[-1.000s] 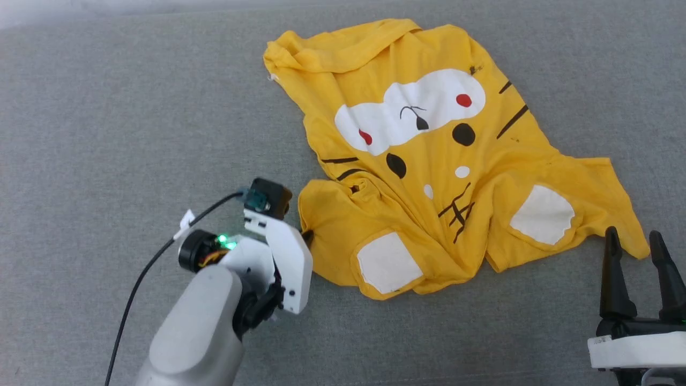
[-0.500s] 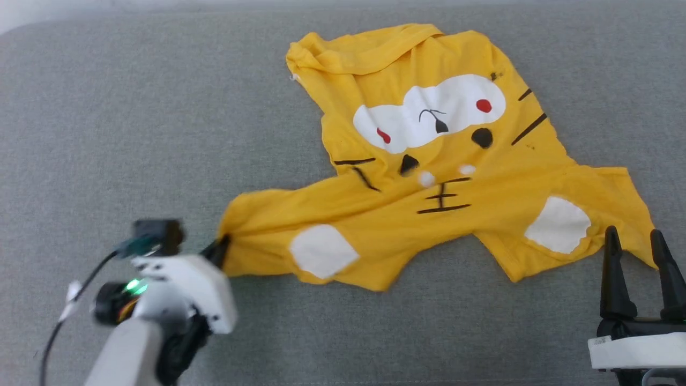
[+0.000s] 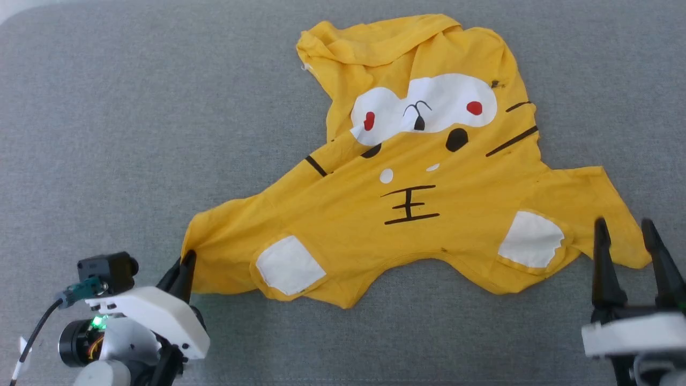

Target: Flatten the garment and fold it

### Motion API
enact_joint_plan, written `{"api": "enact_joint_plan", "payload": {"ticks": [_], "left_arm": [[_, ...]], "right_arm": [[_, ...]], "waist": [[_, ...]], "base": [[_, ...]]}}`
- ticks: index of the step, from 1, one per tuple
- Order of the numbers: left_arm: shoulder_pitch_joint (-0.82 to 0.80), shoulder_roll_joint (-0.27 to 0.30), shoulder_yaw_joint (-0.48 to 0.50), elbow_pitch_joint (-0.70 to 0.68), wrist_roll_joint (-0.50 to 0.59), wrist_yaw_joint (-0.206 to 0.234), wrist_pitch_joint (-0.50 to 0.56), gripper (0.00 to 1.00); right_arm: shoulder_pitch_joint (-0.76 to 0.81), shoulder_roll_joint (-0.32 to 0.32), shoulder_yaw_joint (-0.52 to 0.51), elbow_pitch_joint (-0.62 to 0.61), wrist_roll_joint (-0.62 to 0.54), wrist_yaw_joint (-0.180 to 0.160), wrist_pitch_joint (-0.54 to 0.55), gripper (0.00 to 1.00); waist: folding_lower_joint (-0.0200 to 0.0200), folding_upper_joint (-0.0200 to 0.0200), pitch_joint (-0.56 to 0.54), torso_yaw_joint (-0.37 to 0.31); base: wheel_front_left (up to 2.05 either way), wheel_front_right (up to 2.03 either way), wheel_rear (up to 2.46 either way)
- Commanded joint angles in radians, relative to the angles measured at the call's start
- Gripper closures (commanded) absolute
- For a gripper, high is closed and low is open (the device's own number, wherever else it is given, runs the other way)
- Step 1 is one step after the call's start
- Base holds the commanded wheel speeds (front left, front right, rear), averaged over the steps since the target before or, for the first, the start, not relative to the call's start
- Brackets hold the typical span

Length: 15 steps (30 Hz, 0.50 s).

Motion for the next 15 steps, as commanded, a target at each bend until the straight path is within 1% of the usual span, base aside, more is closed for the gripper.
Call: {"api": "enact_joint_plan", "payload": {"ticks": [1,4,5,9,12,15], "left_arm": [[-0.002,-0.003,-0.004,-0.016,-0.002,-0.007,-0.009,1.00],[-0.014,-0.010,-0.018,-0.054,0.005,-0.012,-0.021,1.00],[-0.017,-0.011,-0.024,-0.067,0.009,-0.013,-0.022,1.00],[-0.028,-0.014,-0.043,-0.117,0.021,-0.016,-0.030,1.00],[-0.034,-0.016,-0.054,-0.149,0.029,-0.015,-0.031,1.00],[-0.038,-0.018,-0.063,-0.172,0.033,-0.012,-0.029,1.00]], "right_arm": [[-0.036,0.002,0.003,-0.003,-0.012,-0.001,0.023,0.00],[-0.098,0.001,0.004,-0.022,-0.036,-0.001,0.145,0.00],[-0.123,-0.010,0.008,-0.032,-0.040,-0.001,0.190,0.00],[-0.218,-0.091,0.007,-0.042,-0.009,-0.001,0.393,0.00],[-0.278,-0.154,0.006,-0.034,0.037,-0.001,0.549,0.00],[-0.314,-0.204,0.010,-0.015,0.090,-0.001,0.708,0.00]], "waist": [[0.0001,0.0000,0.006,-0.004],[0.0001,0.0000,0.018,-0.014],[0.0001,0.0000,0.023,-0.017],[0.0001,0.0000,0.045,-0.030],[0.0001,0.0000,0.062,-0.035],[0.0001,0.0000,0.078,-0.034]], "base": [[0.00,0.00,0.00],[0.00,0.00,0.00],[0.00,0.00,0.00],[0.00,0.00,0.00],[0.00,0.00,0.00],[0.00,0.00,0.00]]}}
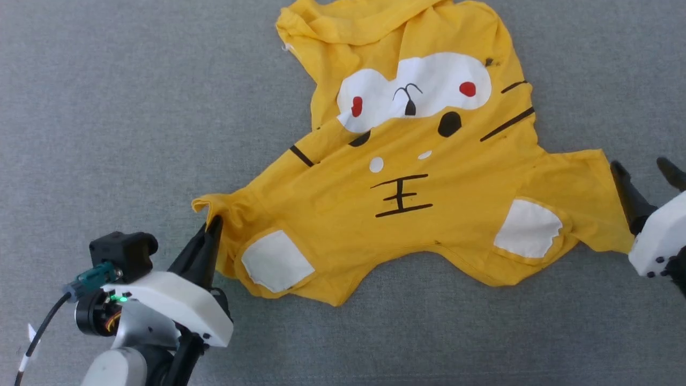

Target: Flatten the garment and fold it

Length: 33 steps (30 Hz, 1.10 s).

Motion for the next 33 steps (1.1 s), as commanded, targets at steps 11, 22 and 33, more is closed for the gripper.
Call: {"api": "enact_joint_plan", "payload": {"ticks": [11,22,33], "left_arm": [[-0.033,-0.006,-0.026,-0.037,0.008,-0.007,0.006,1.00],[-0.036,-0.002,-0.020,-0.048,-0.006,-0.003,0.007,1.00],[-0.017,-0.030,-0.006,-0.042,-0.090,-0.022,-0.006,1.00]], "right_arm": [[-0.032,-0.119,-0.009,0.055,0.086,-0.001,0.241,0.00],[-0.003,-0.113,0.001,0.156,0.116,-0.001,0.295,0.30],[-0.008,-0.046,-0.053,0.139,0.152,-0.001,0.225,1.00]], "waist": [[-0.0001,0.0000,0.077,0.045],[-0.0001,0.0000,0.090,0.072],[-0.0001,0.0000,0.009,0.051]], "base": [[0.00,0.00,0.00],[0.00,0.00,0.00],[0.00,0.00,0.00]]}}
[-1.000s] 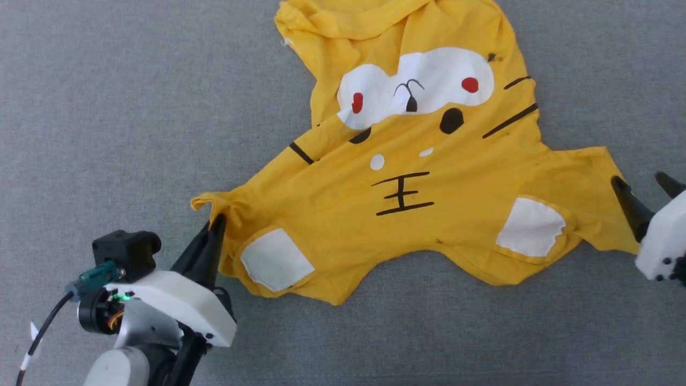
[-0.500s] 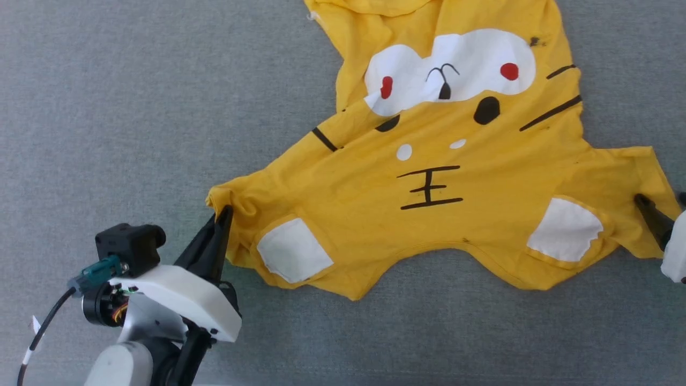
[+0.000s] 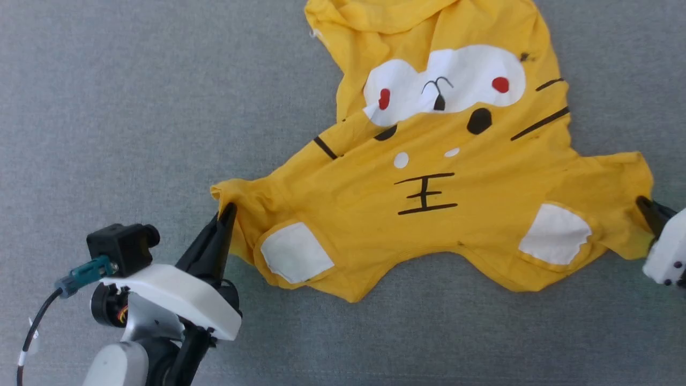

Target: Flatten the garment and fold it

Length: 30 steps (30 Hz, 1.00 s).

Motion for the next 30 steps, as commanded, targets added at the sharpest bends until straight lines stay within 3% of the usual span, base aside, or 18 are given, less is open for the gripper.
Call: {"api": "enact_joint_plan", "payload": {"ticks": [1,8,16,23,30], "left_arm": [[0.003,-0.010,0.006,0.001,-0.024,-0.014,-0.010,1.00],[-0.057,-0.044,0.040,-0.016,-0.099,-0.042,-0.056,1.00],[-0.289,-0.044,0.051,0.024,-0.101,-0.025,-0.026,1.00],[-0.594,-0.056,0.055,0.165,-0.071,0.046,0.030,1.00],[-0.886,-0.049,0.011,0.377,-0.034,0.067,0.114,1.00]], "right_arm": [[0.008,0.034,-0.012,-0.011,0.032,-0.001,-0.019,1.00],[-0.033,0.157,-0.020,-0.110,0.138,-0.001,-0.045,1.00],[-0.185,0.207,0.019,-0.201,0.121,-0.001,-0.080,1.00],[-0.412,0.194,0.088,-0.163,0.058,-0.001,-0.079,1.00],[-0.683,0.189,0.128,-0.009,-0.015,-0.001,-0.092,1.00]], "waist": [[0.0000,0.0000,-0.045,-0.013],[0.0000,0.0000,-0.140,-0.036],[0.0000,0.0000,-0.234,-0.057],[0.0000,0.0000,-0.279,-0.076],[0.0000,0.0000,-0.290,-0.108]], "base": [[0.00,0.00,0.00],[0.00,0.00,0.00],[0.00,0.00,0.00],[0.00,0.00,0.00],[0.00,0.00,0.00]]}}
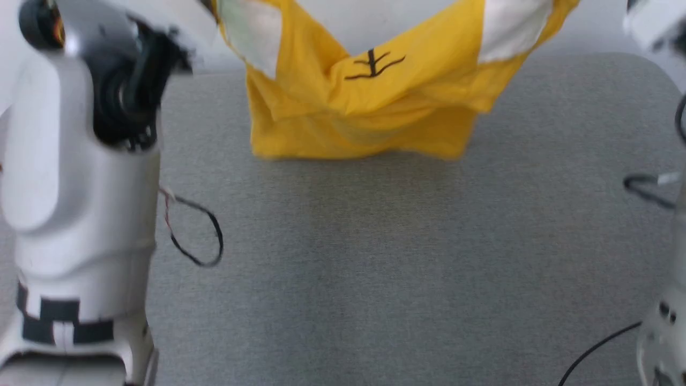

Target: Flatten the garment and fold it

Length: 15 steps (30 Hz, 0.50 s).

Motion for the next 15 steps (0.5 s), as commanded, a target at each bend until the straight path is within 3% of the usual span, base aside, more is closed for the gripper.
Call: {"api": "enact_joint_plan", "payload": {"ticks": [1,11,15], "left_arm": [[-0.076,0.007,-0.007,0.052,0.020,0.013,0.014,1.00],[-0.318,0.025,-0.014,0.221,0.068,0.072,0.063,1.00],[-0.378,0.029,-0.024,0.265,0.091,0.076,0.039,1.00]], "right_arm": [[-0.079,0.006,0.000,0.055,-0.024,-0.001,-0.020,1.00],[-0.326,0.040,-0.012,0.297,-0.150,-0.001,-0.059,1.00],[-0.399,0.055,-0.025,0.386,-0.201,-0.001,-0.088,1.00]], "waist": [[0.0001,-0.0001,0.002,-0.023],[0.0001,-0.0001,0.102,-0.065],[0.0001,-0.0001,0.170,-0.079]], "base": [[0.00,0.00,0.00],[0.00,0.00,0.00],[0.00,0.00,0.00]]}}
